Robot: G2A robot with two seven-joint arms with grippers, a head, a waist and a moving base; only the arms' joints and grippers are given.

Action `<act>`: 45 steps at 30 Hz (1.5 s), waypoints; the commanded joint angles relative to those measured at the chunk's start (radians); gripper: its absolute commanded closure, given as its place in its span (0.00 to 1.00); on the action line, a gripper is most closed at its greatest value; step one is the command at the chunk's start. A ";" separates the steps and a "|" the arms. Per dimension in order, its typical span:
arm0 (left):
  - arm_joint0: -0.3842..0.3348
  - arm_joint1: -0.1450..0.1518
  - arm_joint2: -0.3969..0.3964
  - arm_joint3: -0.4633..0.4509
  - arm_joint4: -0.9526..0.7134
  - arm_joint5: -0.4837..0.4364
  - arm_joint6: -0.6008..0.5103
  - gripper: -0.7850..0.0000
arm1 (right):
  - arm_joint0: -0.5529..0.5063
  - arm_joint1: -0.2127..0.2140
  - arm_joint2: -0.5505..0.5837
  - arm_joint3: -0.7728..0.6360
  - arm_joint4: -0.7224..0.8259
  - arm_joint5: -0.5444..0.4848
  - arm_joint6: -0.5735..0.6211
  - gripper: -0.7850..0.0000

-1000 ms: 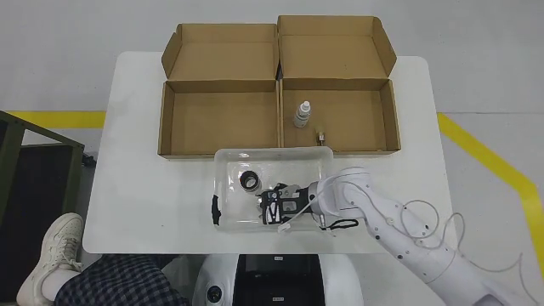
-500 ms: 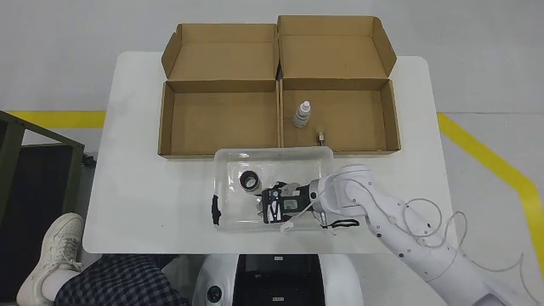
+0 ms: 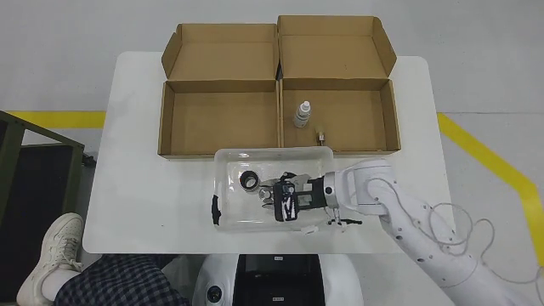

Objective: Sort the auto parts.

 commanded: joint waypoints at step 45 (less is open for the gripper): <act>0.000 0.000 0.000 0.000 0.000 0.000 0.000 0.00 | -0.039 0.048 0.370 -0.194 0.170 0.061 -0.182 1.00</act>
